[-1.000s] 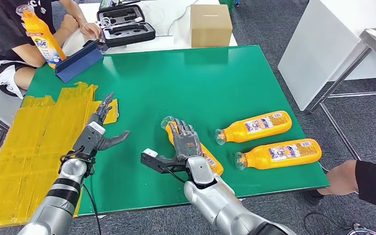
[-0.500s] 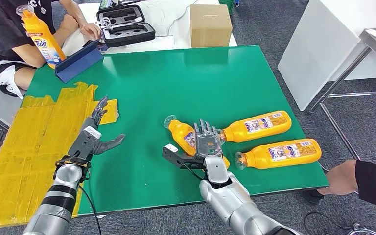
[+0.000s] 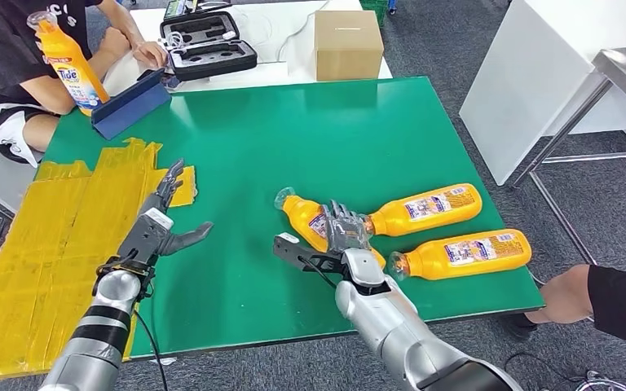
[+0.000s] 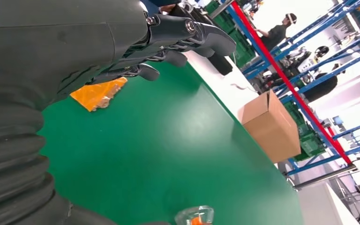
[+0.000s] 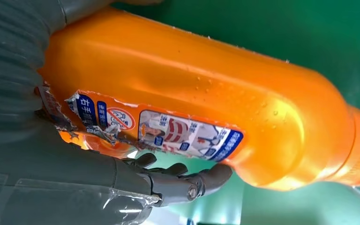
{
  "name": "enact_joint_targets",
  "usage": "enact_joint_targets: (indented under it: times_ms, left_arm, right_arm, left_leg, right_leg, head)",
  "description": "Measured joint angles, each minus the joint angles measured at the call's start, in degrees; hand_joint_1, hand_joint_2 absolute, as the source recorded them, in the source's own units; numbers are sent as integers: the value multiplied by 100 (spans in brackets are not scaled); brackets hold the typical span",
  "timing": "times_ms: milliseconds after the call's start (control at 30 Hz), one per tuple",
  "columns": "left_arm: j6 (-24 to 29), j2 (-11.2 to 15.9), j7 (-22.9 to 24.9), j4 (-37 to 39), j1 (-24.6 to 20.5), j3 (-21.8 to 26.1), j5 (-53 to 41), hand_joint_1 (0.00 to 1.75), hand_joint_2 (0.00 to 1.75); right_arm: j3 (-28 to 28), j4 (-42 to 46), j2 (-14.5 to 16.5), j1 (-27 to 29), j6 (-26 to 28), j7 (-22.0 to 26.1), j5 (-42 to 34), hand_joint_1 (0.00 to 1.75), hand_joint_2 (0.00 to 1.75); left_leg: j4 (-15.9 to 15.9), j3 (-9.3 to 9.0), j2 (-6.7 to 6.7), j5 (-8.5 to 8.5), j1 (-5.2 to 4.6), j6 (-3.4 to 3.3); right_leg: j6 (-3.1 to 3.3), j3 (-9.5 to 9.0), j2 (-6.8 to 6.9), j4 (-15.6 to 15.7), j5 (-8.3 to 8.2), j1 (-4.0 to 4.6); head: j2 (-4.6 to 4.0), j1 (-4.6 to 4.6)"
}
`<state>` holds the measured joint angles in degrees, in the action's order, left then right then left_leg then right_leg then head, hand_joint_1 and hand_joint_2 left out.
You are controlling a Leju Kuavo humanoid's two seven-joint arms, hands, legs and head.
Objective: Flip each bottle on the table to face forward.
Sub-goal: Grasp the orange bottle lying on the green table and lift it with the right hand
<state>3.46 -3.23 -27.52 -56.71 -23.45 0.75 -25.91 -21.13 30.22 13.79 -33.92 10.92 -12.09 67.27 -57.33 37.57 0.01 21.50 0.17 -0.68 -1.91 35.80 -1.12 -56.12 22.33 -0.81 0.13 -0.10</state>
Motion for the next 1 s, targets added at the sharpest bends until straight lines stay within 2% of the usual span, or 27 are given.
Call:
enact_joint_targets:
  times_ms: [33, 67, 167, 200, 233, 600, 667, 767, 833, 1000]
  left_arm:
    - [3, -3, -8, 18, -22, -13, 1, 0, 175]
    - [7, -7, -18, 40, -48, -28, 0, 0, 175]
    - [19, -26, -43, 120, -135, -80, 0, 0, 175]
    - [21, -34, -49, 144, -159, -95, 1, 0, 175]
    - [21, -41, -53, 167, -181, -111, 1, 0, 175]
    - [33, -66, -88, 300, -276, -190, 3, 0, 175]
    - [38, -74, -98, 312, -281, -205, 3, 0, 175]
    - [49, -86, -111, 341, -288, -241, 1, 0, 175]
    - [67, -92, -119, 357, -291, -262, 3, 0, 175]
    - [98, -95, -136, 396, -304, -325, 20, 0, 175]
  right_arm:
    - [16, -66, 4, -50, -66, 27, -33, 11, 175]
    - [31, -133, 7, -99, -128, 48, -61, 26, 175]
    - [61, -311, 7, -223, -267, 64, -81, 104, 175]
    - [67, -360, 7, -256, -305, 66, -81, 122, 175]
    - [74, -400, 7, -286, -338, 72, -86, 129, 175]
    - [90, -616, 9, -449, -469, 157, -148, 132, 175]
    - [91, -638, 9, -473, -499, 160, -160, 140, 175]
    - [91, -669, 9, -507, -538, 190, -180, 164, 175]
    - [91, -687, 8, -523, -542, 253, -222, 173, 175]
    - [115, -726, 7, -553, -542, 368, -321, 173, 175]
  left_leg:
    - [0, -5, 2, 0, 0, 0]
    - [0, -9, 3, 0, 0, 0]
    - [0, -23, 5, -1, 0, 0]
    - [0, -27, 5, -1, 0, 0]
    - [0, -31, 6, 0, 0, 0]
    - [1, -50, 11, 0, 0, 1]
    - [1, -51, 12, 0, 0, 1]
    - [1, -53, 12, 2, 0, 2]
    - [1, -53, 12, 3, 0, 2]
    - [1, -53, 13, 3, 1, 3]
  right_leg:
    - [0, -3, -1, 0, -1, 0]
    - [1, -8, -1, 0, -1, 1]
    - [0, -22, -2, 0, -2, 2]
    - [0, -26, -3, 0, -2, 2]
    - [0, -30, -4, 0, -2, 2]
    - [0, -47, -11, 0, -3, 1]
    - [0, -49, -12, 0, -3, 1]
    - [0, -49, -12, 0, -3, 1]
    - [0, -49, -12, 0, -2, 2]
    - [1, -49, -13, 0, -2, 3]
  head:
    - [0, 0]
    - [0, -1]
    - [0, -1]
    - [0, -1]
    - [0, -1]
    - [0, 0]
    - [0, 0]
    - [0, -1]
    - [0, -1]
    - [0, -1]
